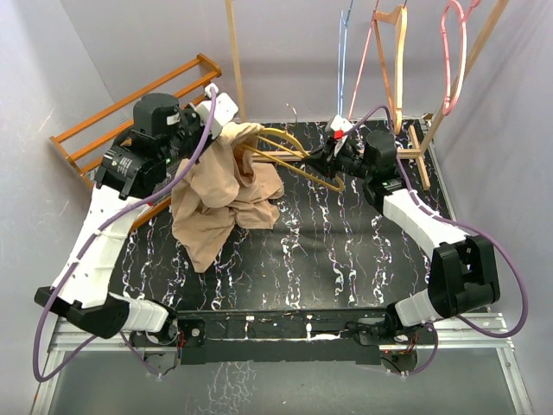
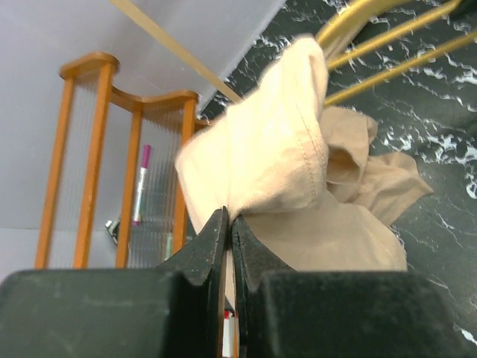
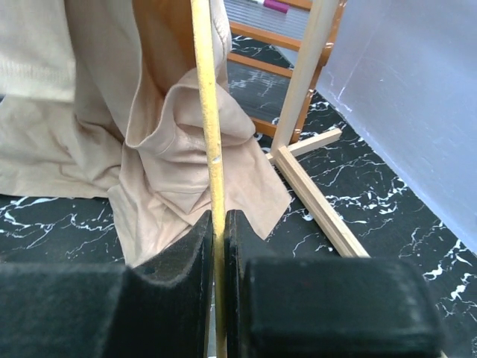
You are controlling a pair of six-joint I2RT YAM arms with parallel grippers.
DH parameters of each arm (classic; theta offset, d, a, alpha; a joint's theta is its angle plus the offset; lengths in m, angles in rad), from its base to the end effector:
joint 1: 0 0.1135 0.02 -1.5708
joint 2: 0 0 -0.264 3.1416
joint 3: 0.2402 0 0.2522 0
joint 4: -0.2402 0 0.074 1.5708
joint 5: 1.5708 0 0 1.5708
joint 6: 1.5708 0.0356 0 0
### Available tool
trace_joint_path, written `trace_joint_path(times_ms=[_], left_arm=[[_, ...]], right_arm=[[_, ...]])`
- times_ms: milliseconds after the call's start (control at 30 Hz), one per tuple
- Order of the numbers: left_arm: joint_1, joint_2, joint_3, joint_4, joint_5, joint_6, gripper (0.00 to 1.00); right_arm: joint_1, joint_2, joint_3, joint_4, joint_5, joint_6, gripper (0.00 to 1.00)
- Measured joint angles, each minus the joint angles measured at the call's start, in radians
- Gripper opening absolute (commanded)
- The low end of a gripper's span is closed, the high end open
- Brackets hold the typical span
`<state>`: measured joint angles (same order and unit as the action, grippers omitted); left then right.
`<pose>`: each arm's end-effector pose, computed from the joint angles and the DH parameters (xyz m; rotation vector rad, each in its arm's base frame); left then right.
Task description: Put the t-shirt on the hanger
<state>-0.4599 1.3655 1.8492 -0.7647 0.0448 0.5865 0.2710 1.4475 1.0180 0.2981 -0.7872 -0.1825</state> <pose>0.2326 -0.1170 0.5086 0.9521 1.5882 0.0467 0.3146 0.1136 0.3151 -0.9347 1.4398 0.7317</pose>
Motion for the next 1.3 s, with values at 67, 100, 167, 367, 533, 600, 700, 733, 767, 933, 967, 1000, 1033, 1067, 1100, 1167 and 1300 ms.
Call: trace_joint_path(times_ms=[67, 100, 167, 367, 533, 600, 700, 733, 767, 933, 967, 1000, 1033, 1067, 1100, 1167, 1300], left_arm=[[0.0, -0.027, -0.069, 0.011, -0.001, -0.003, 0.0], [0.0, -0.043, -0.112, 0.027, -0.002, -0.004, 0.0], [0.0, -0.085, -0.211, 0.059, -0.006, -0.007, 0.0], [0.019, -0.202, -0.478, 0.17, -0.03, -0.009, 0.0], [0.084, -0.222, -0.576, 0.254, -0.028, -0.008, 0.0], [0.108, -0.217, -0.584, 0.278, -0.026, -0.01, 0.03], [0.14, -0.202, -0.583, 0.321, -0.022, -0.014, 0.4], [0.147, -0.195, -0.579, 0.328, -0.022, -0.015, 0.53], [0.151, -0.19, -0.577, 0.336, -0.022, -0.012, 0.61], [0.163, -0.171, -0.533, 0.357, -0.005, -0.025, 0.76], [0.163, -0.172, -0.522, 0.359, 0.007, -0.026, 0.77], [0.163, -0.175, -0.515, 0.361, 0.021, -0.025, 0.78], [0.163, -0.182, -0.512, 0.364, 0.036, -0.026, 0.78], [0.163, -0.192, -0.512, 0.362, 0.057, -0.026, 0.78], [0.163, -0.2, -0.513, 0.36, 0.074, -0.029, 0.78], [0.163, -0.225, -0.522, 0.36, 0.126, -0.045, 0.76], [0.145, -0.277, -0.563, 0.369, 0.202, -0.153, 0.71]], right_arm=[[0.0, -0.01, 0.0, 0.002, 0.017, 0.005, 0.08], [0.0, -0.017, 0.0, 0.001, 0.022, 0.006, 0.08], [-0.001, -0.04, 0.0, -0.005, 0.026, 0.005, 0.08], [-0.005, -0.158, -0.003, -0.101, 0.003, -0.018, 0.08], [-0.01, -0.279, -0.069, -0.174, -0.023, -0.049, 0.08], [-0.012, -0.311, -0.092, -0.206, -0.031, -0.056, 0.08], [-0.013, -0.337, -0.109, -0.236, -0.035, -0.061, 0.08], [-0.014, -0.344, -0.114, -0.243, -0.037, -0.063, 0.08], [-0.014, -0.348, -0.116, -0.251, -0.039, -0.064, 0.08], [-0.018, -0.348, -0.116, -0.285, -0.05, -0.075, 0.08], [-0.018, -0.347, -0.116, -0.288, -0.053, -0.076, 0.08], [-0.018, -0.345, -0.116, -0.291, -0.055, -0.077, 0.08], [-0.018, -0.342, -0.116, -0.291, -0.056, -0.077, 0.08], [-0.018, -0.337, -0.116, -0.29, -0.056, -0.077, 0.08], [-0.018, -0.333, -0.115, -0.29, -0.055, -0.077, 0.08], [-0.018, -0.318, -0.114, -0.29, -0.054, -0.076, 0.08], [-0.018, -0.287, -0.109, -0.289, -0.048, -0.072, 0.08]])
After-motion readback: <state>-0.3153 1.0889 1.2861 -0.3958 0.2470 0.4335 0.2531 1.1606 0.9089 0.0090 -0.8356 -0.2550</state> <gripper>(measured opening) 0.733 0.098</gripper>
